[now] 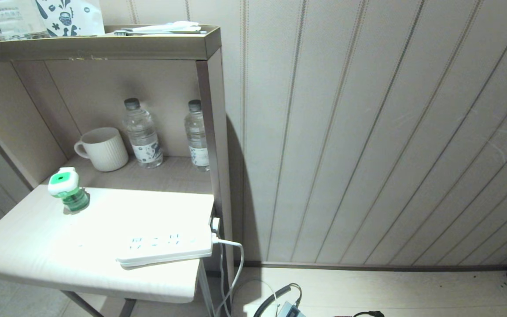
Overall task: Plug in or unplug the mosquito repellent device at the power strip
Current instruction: Pick up the mosquito repellent liquid
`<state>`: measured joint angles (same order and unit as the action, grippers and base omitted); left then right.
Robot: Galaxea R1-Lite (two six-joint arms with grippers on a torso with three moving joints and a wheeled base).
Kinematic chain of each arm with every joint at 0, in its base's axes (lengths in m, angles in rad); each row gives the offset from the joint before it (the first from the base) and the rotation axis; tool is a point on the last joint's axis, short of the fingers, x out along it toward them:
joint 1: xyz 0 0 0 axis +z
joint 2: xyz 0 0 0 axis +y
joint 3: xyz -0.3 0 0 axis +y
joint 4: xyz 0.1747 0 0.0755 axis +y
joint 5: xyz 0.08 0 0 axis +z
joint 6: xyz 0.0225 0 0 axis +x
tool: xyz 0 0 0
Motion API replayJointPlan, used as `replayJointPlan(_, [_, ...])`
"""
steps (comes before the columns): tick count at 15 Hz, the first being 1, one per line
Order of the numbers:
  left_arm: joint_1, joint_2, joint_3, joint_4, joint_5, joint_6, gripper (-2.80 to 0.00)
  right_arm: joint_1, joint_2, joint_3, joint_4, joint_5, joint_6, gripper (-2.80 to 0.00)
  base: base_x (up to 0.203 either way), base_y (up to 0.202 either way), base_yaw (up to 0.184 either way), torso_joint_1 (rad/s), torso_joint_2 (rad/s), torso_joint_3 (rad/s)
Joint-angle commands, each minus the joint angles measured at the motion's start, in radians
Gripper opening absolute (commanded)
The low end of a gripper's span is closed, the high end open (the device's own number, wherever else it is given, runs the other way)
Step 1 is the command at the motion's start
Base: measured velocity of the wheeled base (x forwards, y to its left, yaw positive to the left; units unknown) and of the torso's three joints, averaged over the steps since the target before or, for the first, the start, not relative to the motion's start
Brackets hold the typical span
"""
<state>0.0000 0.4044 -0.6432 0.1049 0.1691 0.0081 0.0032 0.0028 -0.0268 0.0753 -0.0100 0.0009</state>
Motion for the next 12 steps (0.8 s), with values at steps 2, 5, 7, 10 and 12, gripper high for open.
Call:
replayJointPlan(2, [0.000,0.303,-0.163,-0.008,0.109,0.001,-2.80,0.000,-0.001,0.000,0.000,0.001,0.001,-2.80,0.000,0.000,0.000,0.000,0.00,0.000])
replayJointPlan(5, [0.001,0.381,-0.161,-0.151,0.165,0.008,-2.80,0.000,-0.001,-0.001,0.000,0.001,0.001,-2.80,0.000,0.000,0.000,0.000,0.00,0.000])
replayJointPlan(7, [0.003,0.436,-0.077,-0.305,0.202,0.008,-2.80,0.000,-0.001,-0.001,0.000,-0.001,0.001,-2.80,0.000,0.000,0.000,0.000,0.00,0.000])
replayJointPlan(10, [0.003,0.557,0.072,-0.633,0.286,0.007,-2.80,0.000,-0.001,-0.001,0.000,0.001,0.001,-2.80,0.000,0.000,0.000,0.000,0.00,0.000])
replayJointPlan(12, [0.002,0.621,0.140,-0.814,0.355,0.007,-2.80,0.000,-0.001,0.000,0.000,0.001,0.001,-2.80,0.000,0.000,0.000,0.000,0.00,0.000])
